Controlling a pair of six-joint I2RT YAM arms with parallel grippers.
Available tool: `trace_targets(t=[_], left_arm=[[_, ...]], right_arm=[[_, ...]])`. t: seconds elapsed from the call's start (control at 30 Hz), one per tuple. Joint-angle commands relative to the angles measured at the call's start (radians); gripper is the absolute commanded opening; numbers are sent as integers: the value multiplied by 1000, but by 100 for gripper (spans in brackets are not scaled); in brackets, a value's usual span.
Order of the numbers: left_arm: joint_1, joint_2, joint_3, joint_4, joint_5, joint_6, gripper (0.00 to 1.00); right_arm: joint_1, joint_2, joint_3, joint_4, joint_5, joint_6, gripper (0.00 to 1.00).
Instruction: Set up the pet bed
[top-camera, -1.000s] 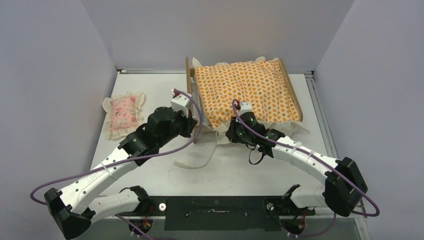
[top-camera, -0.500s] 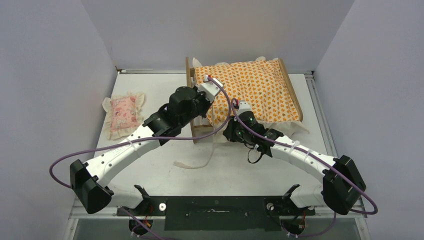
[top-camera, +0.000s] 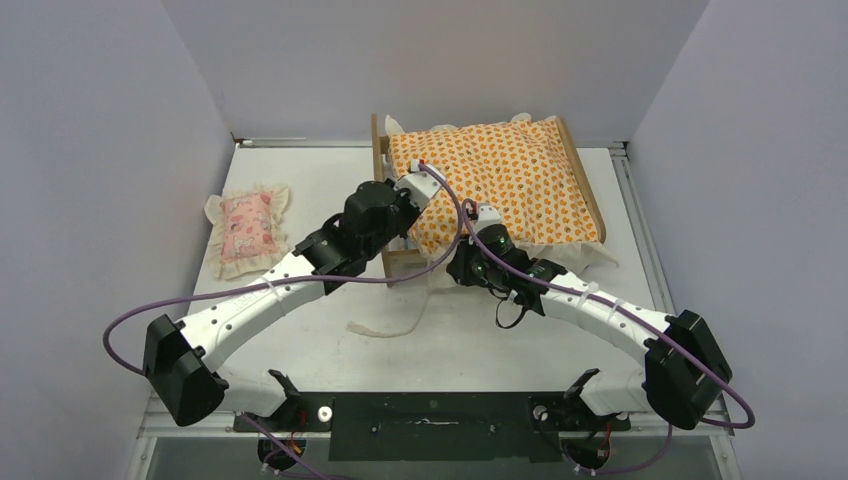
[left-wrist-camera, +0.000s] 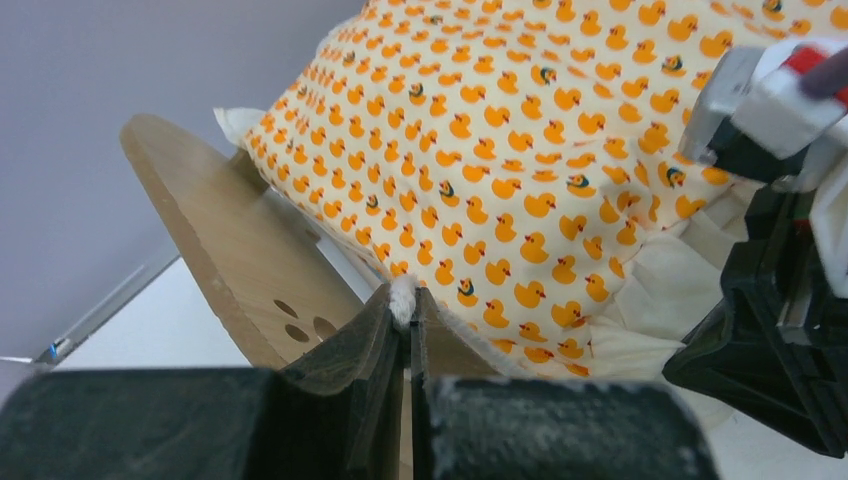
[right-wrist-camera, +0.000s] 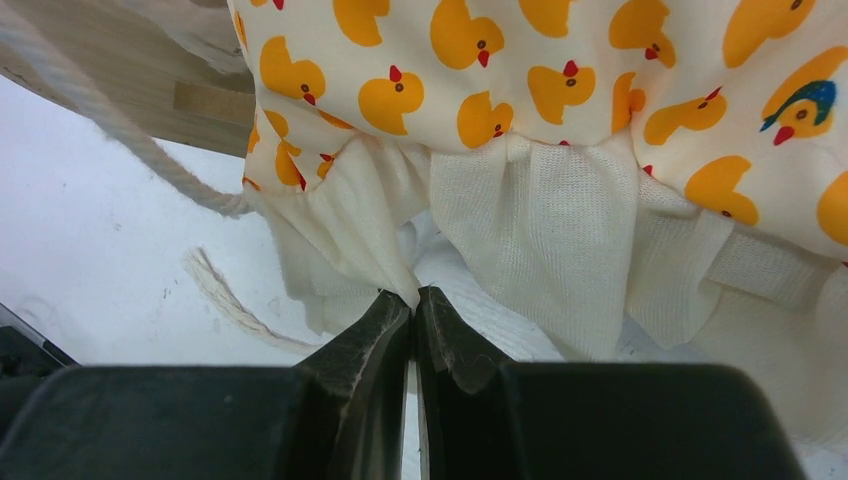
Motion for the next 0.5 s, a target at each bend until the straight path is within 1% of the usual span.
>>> trace_targets(t=[0.0,0.13,0.23,0.37,0.47], left_arm=[[9,-36,-84,73,-69,-58,0],[14,-63,-136,80,-103,-86,0],[15,-73,-145,60,-127,-90,0],[16,-90,-157,51,-216,-114,0],[16,-118,-146,75,-213,-83,0]], right_arm=[[0,-5,3,38,-8,4,9],[1,0,0,41,-11,8,9],[0,5,0,43,-15,9,9],[0,14,3,47,-17,16,9],[0,15,7,53,-16,21,9]])
